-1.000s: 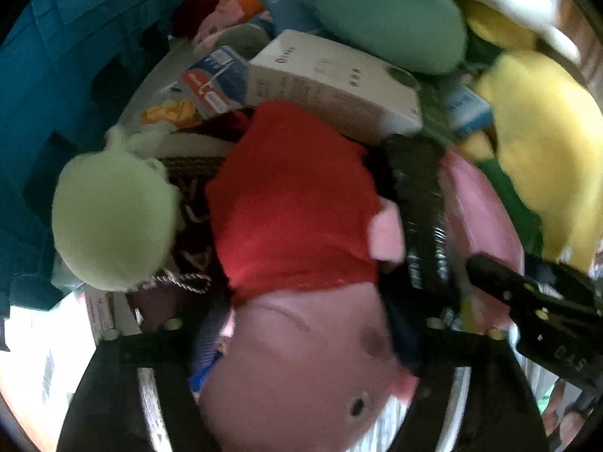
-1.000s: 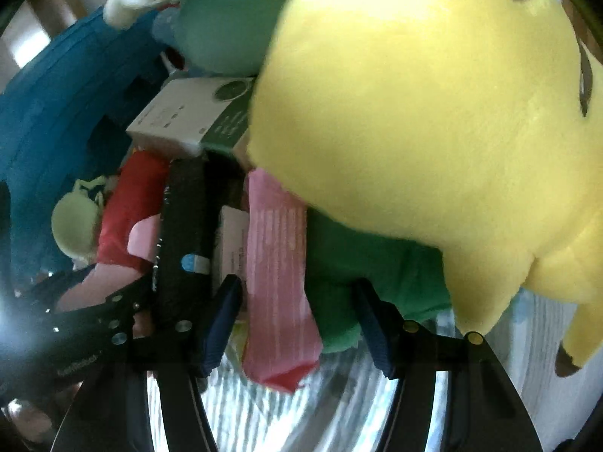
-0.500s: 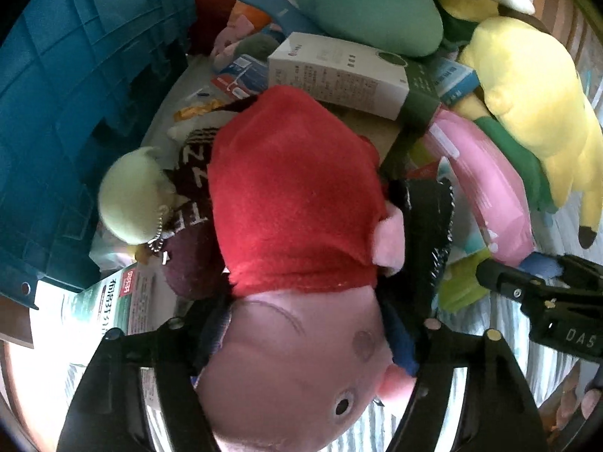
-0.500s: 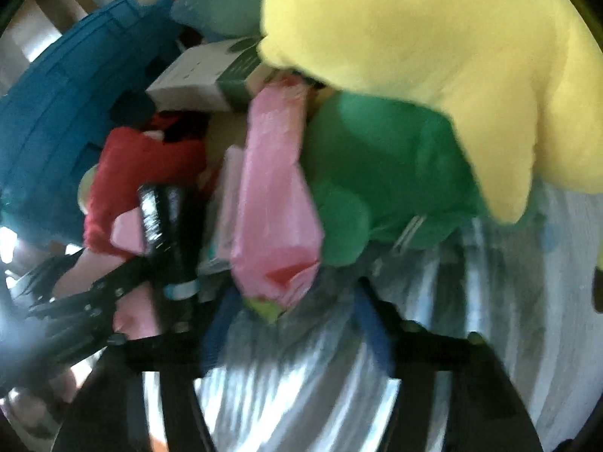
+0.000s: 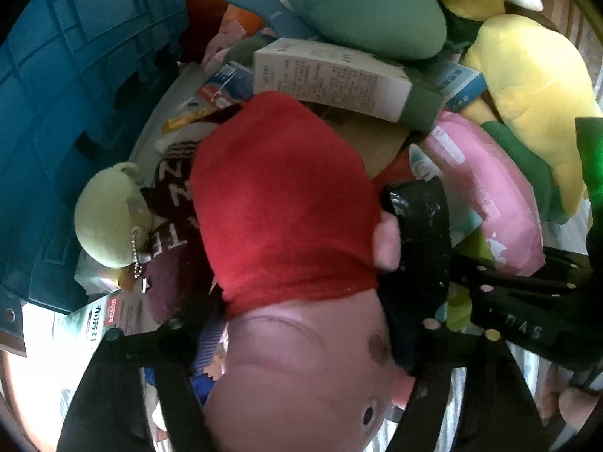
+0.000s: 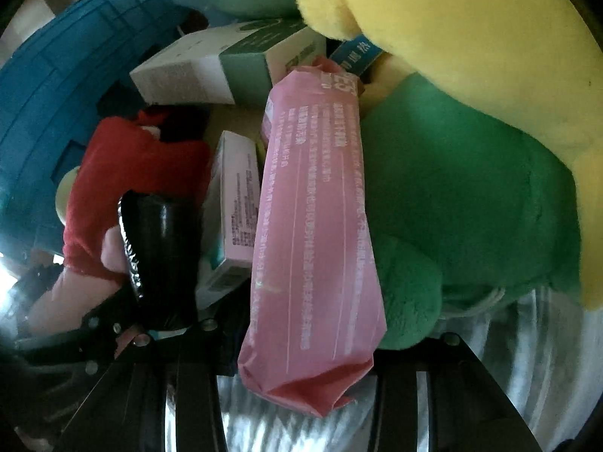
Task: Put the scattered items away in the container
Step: 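Lift the pig plush and pink packet and carry both over the blue crate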
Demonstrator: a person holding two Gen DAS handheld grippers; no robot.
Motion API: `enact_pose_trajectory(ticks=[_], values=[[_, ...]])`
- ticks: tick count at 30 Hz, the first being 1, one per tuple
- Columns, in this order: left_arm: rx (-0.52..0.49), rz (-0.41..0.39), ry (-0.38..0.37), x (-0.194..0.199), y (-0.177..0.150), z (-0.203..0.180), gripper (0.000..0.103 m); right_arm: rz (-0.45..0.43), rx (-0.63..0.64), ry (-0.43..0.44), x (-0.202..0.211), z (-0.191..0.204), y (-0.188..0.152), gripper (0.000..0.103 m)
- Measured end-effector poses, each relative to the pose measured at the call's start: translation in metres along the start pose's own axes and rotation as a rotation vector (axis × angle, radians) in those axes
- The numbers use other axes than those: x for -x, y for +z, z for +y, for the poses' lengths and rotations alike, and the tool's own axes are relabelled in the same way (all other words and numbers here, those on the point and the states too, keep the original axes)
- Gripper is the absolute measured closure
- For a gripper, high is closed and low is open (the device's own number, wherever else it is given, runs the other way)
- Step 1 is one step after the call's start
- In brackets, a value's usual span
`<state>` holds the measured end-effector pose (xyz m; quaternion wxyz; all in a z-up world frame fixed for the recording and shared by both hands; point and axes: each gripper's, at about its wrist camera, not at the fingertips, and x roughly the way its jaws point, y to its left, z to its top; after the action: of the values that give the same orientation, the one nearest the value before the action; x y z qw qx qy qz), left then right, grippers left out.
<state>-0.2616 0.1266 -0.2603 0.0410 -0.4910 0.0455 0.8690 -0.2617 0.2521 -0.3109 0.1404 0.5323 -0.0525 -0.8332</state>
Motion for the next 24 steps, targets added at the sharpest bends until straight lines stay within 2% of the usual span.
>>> enact_pose_trajectory(ticks=[2, 10, 14, 16, 18, 20, 21, 24], values=[[0.002, -0.003, -0.006, 0.008, -0.003, -0.001, 0.035, 0.001, 0.017, -0.015, 0.000, 0.005, -0.002, 0.066], [0.006, -0.008, -0.003, 0.055, -0.037, -0.005, 0.036, 0.033, 0.025, -0.063, 0.055, -0.009, -0.069, 0.070], [0.017, -0.003, 0.020, 0.046, -0.042, 0.001, 0.035, 0.044, 0.036, -0.068, 0.054, -0.012, -0.083, 0.067], [0.030, -0.012, 0.029, 0.043, -0.041, 0.004, 0.031, 0.016, 0.031, -0.058, 0.056, -0.010, -0.083, 0.059], [0.044, -0.010, 0.036, 0.038, -0.039, 0.005, 0.027, -0.010, 0.028, -0.058, 0.058, -0.008, -0.080, 0.037], [0.052, -0.010, 0.035, 0.035, -0.038, 0.006, 0.026, -0.033, 0.024, -0.061, 0.057, -0.010, -0.073, 0.022], [0.052, -0.009, 0.035, 0.031, -0.036, 0.008, 0.024, -0.036, 0.023, -0.063, 0.051, -0.025, -0.067, 0.016], [0.059, -0.014, 0.027, 0.028, -0.034, 0.013, 0.024, -0.037, 0.019, -0.077, 0.042, -0.034, -0.060, 0.011]])
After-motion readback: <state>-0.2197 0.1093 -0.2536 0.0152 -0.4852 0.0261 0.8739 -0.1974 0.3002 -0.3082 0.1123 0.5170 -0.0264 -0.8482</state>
